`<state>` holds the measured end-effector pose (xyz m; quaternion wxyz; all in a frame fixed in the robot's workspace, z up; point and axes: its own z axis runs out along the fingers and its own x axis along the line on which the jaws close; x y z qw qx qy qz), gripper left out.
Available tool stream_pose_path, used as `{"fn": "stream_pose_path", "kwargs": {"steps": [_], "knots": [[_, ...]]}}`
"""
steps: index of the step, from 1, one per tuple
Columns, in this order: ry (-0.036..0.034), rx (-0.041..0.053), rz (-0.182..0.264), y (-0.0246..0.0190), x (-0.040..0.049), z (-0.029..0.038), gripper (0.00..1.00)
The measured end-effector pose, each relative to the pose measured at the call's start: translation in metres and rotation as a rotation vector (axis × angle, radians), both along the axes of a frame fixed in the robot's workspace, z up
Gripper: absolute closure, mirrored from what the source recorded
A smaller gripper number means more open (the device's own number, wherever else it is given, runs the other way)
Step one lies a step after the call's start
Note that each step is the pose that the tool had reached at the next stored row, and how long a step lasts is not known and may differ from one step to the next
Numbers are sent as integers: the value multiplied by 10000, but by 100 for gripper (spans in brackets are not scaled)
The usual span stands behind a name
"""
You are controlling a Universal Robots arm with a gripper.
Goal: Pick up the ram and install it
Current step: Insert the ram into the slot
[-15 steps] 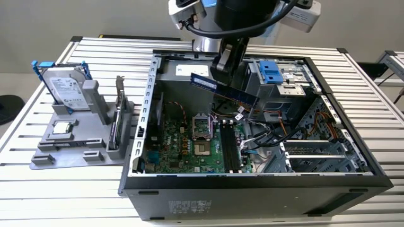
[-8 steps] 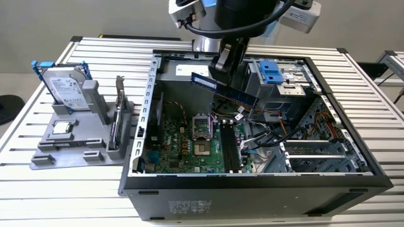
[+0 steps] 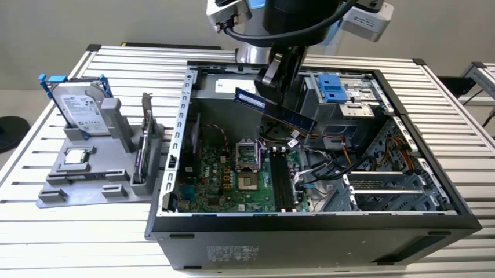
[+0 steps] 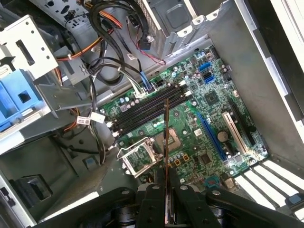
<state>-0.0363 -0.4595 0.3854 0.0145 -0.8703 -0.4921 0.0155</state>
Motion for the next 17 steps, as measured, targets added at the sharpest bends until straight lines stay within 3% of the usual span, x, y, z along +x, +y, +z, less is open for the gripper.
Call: {"fn": "stream_pose_path", "kwargs": {"steps": [17], "knots": [[0, 0, -526, 0, 0, 1, 100]]}}
